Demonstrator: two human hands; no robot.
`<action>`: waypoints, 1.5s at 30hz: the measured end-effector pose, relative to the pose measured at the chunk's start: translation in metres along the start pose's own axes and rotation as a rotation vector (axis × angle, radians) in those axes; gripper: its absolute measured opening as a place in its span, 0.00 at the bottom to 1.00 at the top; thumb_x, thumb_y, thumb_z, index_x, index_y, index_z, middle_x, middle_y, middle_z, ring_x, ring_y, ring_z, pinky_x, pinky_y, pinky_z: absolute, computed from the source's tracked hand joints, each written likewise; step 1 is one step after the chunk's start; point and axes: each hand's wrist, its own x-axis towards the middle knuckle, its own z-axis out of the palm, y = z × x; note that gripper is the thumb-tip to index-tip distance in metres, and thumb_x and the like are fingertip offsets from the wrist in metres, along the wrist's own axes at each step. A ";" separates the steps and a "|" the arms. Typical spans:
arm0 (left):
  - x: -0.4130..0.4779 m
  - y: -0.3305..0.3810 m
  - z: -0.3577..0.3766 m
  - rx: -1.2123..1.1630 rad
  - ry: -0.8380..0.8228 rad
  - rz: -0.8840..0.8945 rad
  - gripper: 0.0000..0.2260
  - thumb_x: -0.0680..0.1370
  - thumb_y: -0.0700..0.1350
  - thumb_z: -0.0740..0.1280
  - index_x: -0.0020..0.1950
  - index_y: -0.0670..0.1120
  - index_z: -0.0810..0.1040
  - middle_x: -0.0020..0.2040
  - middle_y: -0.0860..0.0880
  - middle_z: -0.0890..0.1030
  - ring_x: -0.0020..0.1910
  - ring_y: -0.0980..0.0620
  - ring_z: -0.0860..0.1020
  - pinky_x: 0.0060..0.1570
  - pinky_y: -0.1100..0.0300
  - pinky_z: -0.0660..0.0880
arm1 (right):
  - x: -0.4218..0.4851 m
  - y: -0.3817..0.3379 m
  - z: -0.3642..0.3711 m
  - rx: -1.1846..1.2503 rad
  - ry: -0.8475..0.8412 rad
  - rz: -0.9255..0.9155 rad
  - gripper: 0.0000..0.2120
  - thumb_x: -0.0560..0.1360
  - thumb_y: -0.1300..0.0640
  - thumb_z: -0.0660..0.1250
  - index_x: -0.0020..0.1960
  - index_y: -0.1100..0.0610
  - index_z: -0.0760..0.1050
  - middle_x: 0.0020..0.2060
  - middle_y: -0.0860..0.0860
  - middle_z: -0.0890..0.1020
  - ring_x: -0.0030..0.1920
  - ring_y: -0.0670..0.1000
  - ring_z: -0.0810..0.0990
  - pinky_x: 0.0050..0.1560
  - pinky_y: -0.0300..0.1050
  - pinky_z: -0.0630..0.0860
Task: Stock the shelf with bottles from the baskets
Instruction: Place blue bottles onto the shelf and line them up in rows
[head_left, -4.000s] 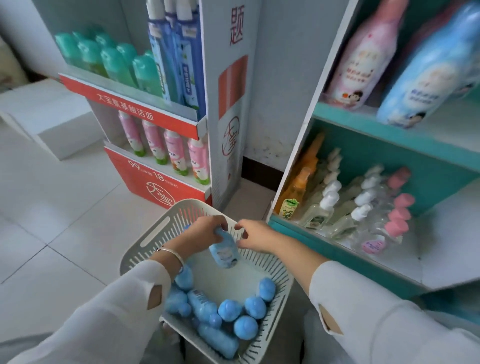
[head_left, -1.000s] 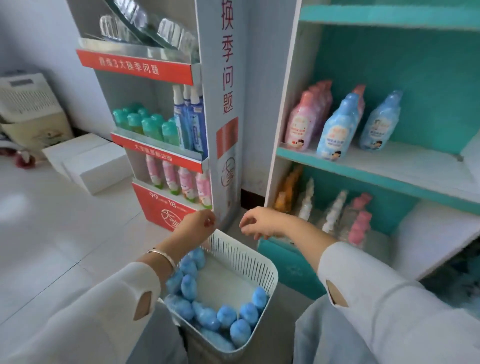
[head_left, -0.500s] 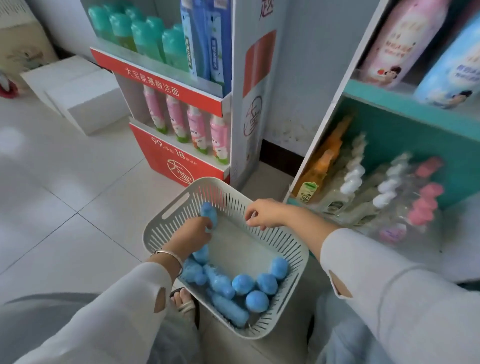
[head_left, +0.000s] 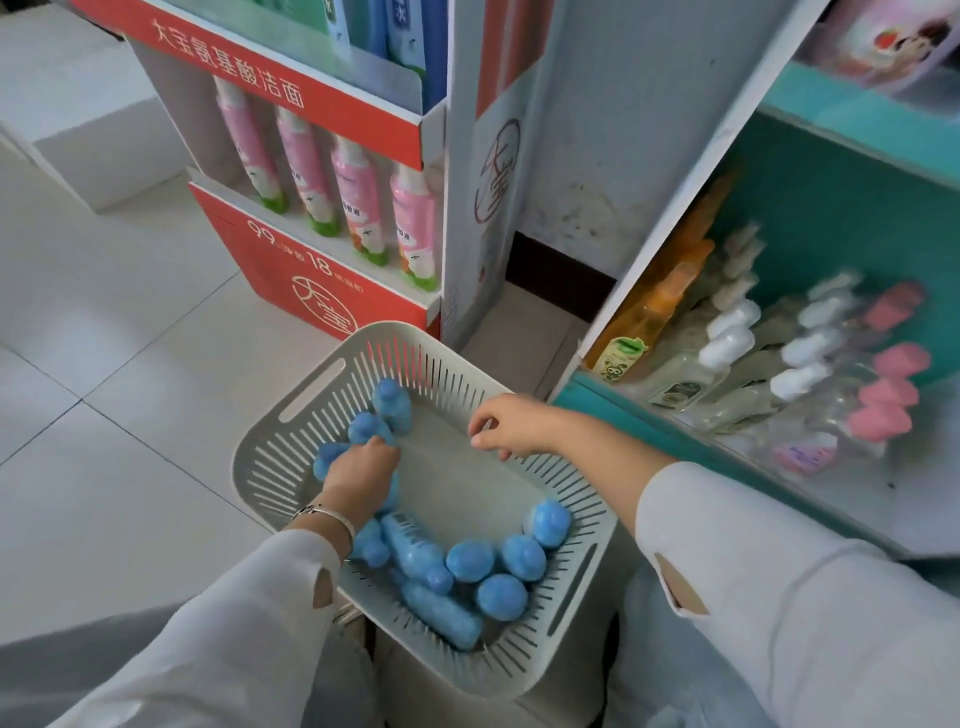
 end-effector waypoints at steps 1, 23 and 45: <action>0.001 0.001 -0.001 -0.009 -0.004 0.006 0.14 0.78 0.36 0.56 0.62 0.43 0.72 0.63 0.43 0.72 0.59 0.43 0.75 0.55 0.53 0.73 | 0.001 0.000 0.000 0.015 0.004 -0.004 0.13 0.79 0.56 0.62 0.62 0.58 0.75 0.57 0.55 0.79 0.51 0.55 0.82 0.50 0.49 0.78; -0.054 0.076 -0.183 -0.812 0.440 0.297 0.13 0.80 0.48 0.59 0.57 0.42 0.77 0.45 0.47 0.77 0.44 0.50 0.75 0.50 0.55 0.74 | -0.046 -0.011 -0.026 0.832 0.350 -0.173 0.27 0.69 0.63 0.73 0.65 0.59 0.66 0.56 0.55 0.78 0.54 0.53 0.79 0.52 0.48 0.78; -0.179 0.175 -0.220 -1.246 0.443 0.307 0.28 0.71 0.44 0.73 0.67 0.47 0.65 0.59 0.41 0.73 0.55 0.43 0.76 0.54 0.43 0.77 | -0.228 -0.009 -0.081 0.933 0.829 -0.327 0.11 0.81 0.52 0.58 0.60 0.52 0.74 0.56 0.53 0.80 0.56 0.55 0.79 0.57 0.53 0.77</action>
